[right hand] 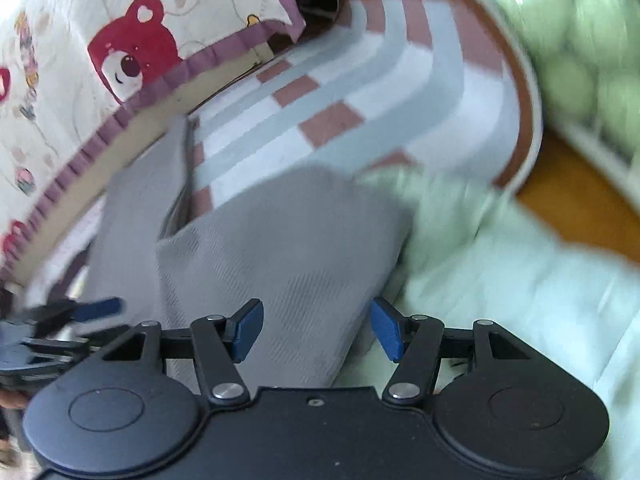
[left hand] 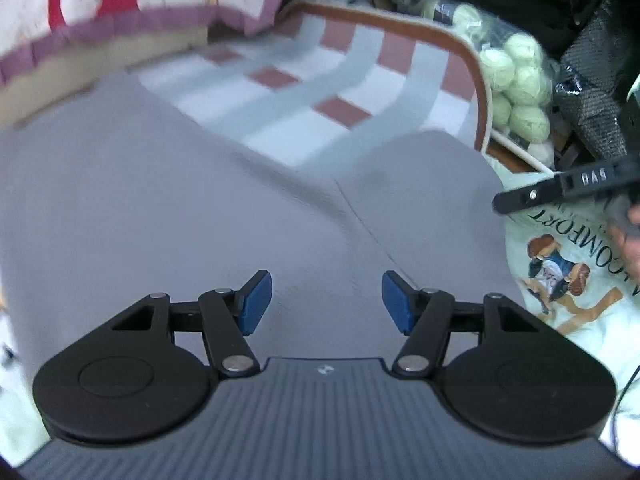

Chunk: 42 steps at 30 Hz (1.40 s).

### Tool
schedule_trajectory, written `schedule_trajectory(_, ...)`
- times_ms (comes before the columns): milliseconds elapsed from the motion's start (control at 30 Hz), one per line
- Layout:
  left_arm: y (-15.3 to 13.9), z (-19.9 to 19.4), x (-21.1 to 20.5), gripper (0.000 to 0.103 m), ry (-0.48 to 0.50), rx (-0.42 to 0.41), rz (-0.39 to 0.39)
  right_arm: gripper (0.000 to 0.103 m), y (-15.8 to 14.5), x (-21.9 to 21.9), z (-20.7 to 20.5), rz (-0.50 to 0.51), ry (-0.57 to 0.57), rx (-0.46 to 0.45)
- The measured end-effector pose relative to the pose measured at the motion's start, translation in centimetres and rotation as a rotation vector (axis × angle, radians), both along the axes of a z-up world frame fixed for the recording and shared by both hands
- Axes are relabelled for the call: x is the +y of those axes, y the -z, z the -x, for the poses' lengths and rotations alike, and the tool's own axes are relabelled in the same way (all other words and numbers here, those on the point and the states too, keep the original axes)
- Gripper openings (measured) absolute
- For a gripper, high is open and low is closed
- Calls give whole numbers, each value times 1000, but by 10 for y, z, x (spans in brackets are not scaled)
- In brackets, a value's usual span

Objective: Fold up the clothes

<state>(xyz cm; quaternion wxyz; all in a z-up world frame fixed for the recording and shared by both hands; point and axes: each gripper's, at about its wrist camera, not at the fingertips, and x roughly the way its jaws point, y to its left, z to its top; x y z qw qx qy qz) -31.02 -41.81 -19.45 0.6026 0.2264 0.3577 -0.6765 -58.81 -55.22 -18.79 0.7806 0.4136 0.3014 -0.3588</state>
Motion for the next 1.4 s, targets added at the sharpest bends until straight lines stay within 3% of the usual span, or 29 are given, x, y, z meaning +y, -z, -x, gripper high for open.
schedule_trajectory(100,13,7,-6,60,-59,-59,-63,69,26,-1,-14,-40,29,44)
schedule_trajectory(233,14,14,-6,60,-129,-54,-68,72,32,7,-35,93,-17,-54)
schedule_trajectory(267,12,17,-6,60,-129,-54,-60,64,32,10,-38,124,-23,-93)
schedule_trajectory(367,6,28,-3,60,-134,-53,-35,17,28,15,-25,174,-4,-216)
schedule_trajectory(500,-3,42,6,59,-116,-27,19,15,23,21,-7,237,27,-380)
schedule_trajectory(533,-4,46,9,59,-107,-14,28,15,23,20,2,212,76,-408)
schedule_trajectory(667,8,61,9,60,-121,16,-9,22,46,8,-1,100,137,-340)
schedule_trajectory(733,16,67,8,60,-136,-10,-32,35,54,1,-7,46,127,-324)
schedule_trajectory(767,19,70,8,60,-138,-31,-44,50,57,0,-12,34,112,-323)
schedule_trajectory(800,21,72,8,60,-135,-48,-50,56,60,-2,-16,22,100,-324)
schedule_trajectory(867,22,74,7,60,-135,-59,-54,56,67,-3,-17,14,126,-363)
schedule_trajectory(933,22,75,4,61,-141,-63,-61,51,72,-3,-13,19,160,-417)
schedule_trajectory(967,22,75,2,61,-144,-65,-63,21,70,0,-12,46,165,-423)
schedule_trajectory(1000,22,76,1,61,-144,-67,-65,16,67,2,-11,72,168,-427)
schedule_trajectory(1200,20,85,-3,60,-69,-94,-65,15,38,3,-19,187,99,-337)
schedule_trajectory(1300,13,78,-1,61,-92,-20,-59,15,24,4,-23,242,66,-293)
schedule_trajectory(1400,20,79,4,62,-83,72,-62,15,28,5,-21,225,73,-287)
